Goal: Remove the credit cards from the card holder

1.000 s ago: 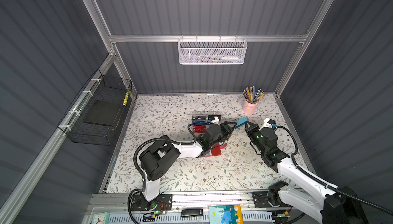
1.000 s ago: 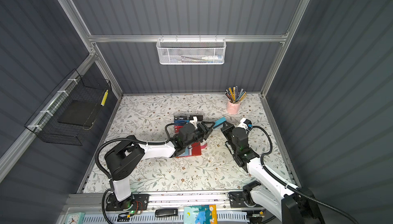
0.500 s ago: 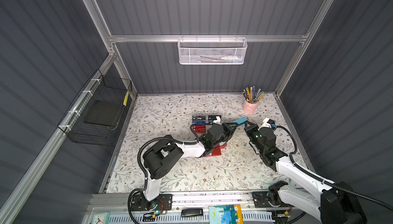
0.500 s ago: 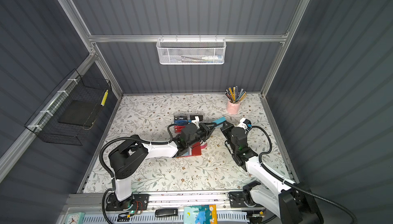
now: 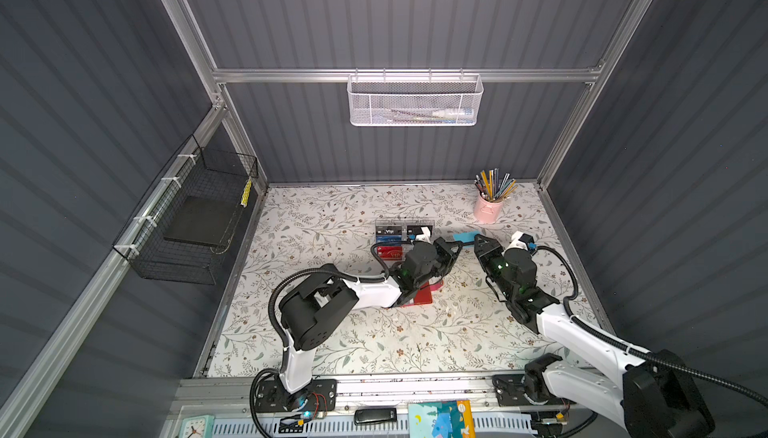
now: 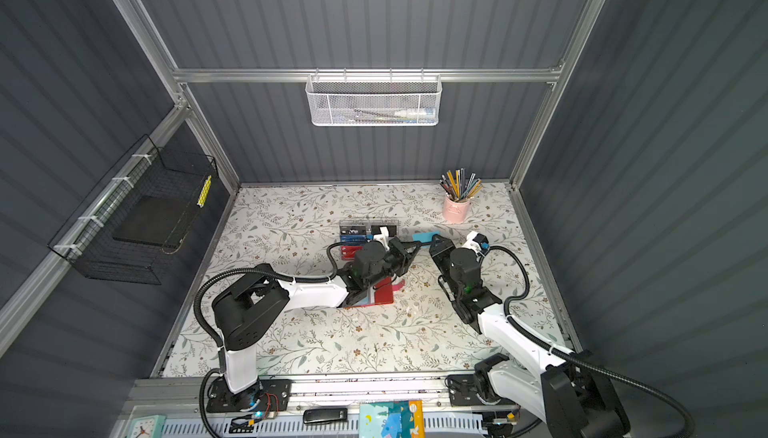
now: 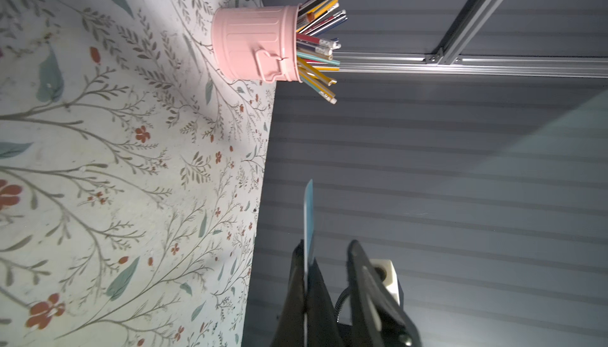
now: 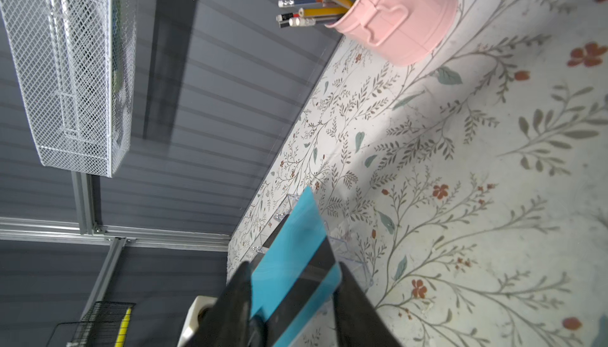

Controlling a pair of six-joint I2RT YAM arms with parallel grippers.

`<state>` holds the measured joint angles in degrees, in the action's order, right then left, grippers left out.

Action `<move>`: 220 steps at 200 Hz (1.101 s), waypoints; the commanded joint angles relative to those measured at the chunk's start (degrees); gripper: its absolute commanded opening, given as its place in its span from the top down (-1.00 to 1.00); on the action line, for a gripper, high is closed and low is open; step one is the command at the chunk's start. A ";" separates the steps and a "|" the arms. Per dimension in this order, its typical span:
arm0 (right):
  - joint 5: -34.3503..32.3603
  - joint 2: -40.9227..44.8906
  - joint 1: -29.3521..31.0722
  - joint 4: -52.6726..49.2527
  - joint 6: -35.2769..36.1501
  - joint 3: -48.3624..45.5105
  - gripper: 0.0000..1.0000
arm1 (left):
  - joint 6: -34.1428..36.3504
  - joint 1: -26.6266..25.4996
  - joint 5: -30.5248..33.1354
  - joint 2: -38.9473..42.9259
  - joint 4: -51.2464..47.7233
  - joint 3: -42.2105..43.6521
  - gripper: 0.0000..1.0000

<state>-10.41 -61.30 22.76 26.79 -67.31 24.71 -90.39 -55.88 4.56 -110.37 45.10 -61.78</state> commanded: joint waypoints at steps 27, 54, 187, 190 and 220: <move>1.48 6.93 -0.99 -5.91 2.00 -0.59 -0.52 | 4.03 3.78 2.59 10.03 -21.60 0.52 1.00; 2.85 10.43 -1.85 -12.92 4.97 1.46 -0.97 | 0.40 7.84 1.97 16.11 -38.03 -2.11 1.00; 9.80 7.15 5.26 -26.11 17.53 7.57 -0.98 | -23.65 20.60 -8.79 24.61 -61.15 -9.22 1.00; 9.50 7.16 5.62 -26.28 17.56 7.58 -0.98 | -23.84 20.75 -9.24 24.40 -61.15 -9.32 1.00; 8.08 8.45 7.93 -26.83 17.00 6.66 -0.98 | -24.70 22.53 -11.29 23.60 -61.52 -8.74 1.00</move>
<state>0.19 -54.13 29.34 1.96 -51.75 30.68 -112.33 -35.05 -4.19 -85.97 -15.03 -69.71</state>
